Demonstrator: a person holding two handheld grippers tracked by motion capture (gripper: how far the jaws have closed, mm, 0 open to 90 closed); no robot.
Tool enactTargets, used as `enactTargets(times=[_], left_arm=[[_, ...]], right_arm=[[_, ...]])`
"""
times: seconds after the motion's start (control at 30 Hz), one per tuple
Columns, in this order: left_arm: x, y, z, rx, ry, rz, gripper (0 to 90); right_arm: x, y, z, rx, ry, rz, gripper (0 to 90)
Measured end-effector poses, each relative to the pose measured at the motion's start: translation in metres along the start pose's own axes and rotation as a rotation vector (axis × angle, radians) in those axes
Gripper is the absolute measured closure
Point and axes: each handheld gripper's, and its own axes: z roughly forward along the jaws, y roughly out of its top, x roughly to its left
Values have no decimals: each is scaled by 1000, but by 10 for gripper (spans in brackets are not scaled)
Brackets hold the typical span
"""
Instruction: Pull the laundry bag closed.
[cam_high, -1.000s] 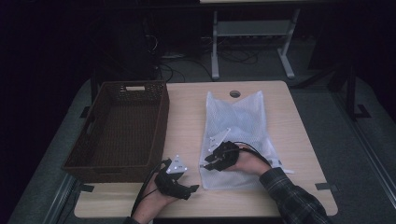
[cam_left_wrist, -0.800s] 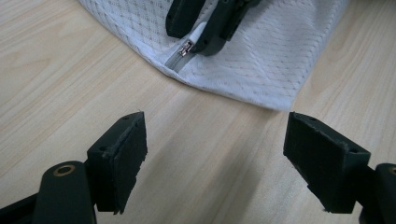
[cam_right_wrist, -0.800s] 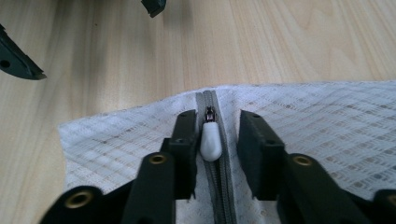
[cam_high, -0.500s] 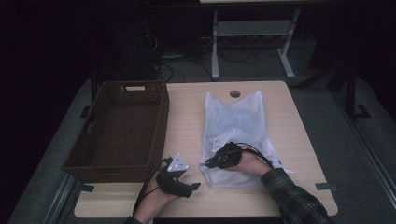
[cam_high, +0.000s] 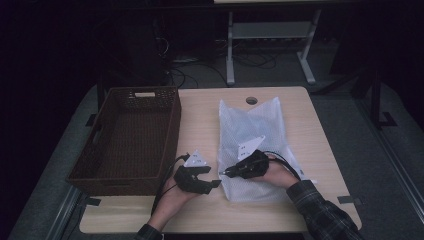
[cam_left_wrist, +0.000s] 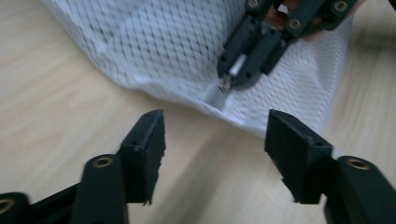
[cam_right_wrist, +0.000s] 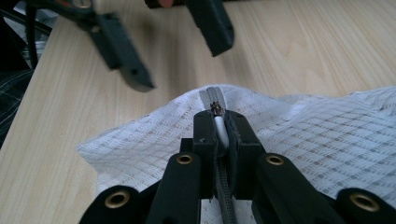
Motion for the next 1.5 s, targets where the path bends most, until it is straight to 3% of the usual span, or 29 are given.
enactTargets(times=[0.3,0.4,0.53,0.93,1.17,1.23,1.3,1.5], left_arm=[[4,9,11,-6,-52,95,499],[1,11,13,5,-47,138,556],[1,12,17,23,-37,163,614],[-1,16,17,34,-14,181,835],[-2,12,13,18,1,161,851],[1,11,11,-1,-12,122,851],[2,9,11,-7,-17,109,851],[1,6,10,-12,-4,125,850]], right_arm=[[-2,-1,-7,-29,11,10,833],[-3,-2,-8,-29,15,12,833],[-4,-2,-8,-31,21,13,833],[-6,-2,-10,-47,33,25,832],[-6,-1,-15,-54,33,51,731],[-5,-2,-22,-59,26,60,689],[-4,-2,-25,-57,22,66,685],[0,-1,-28,-20,19,82,725]])
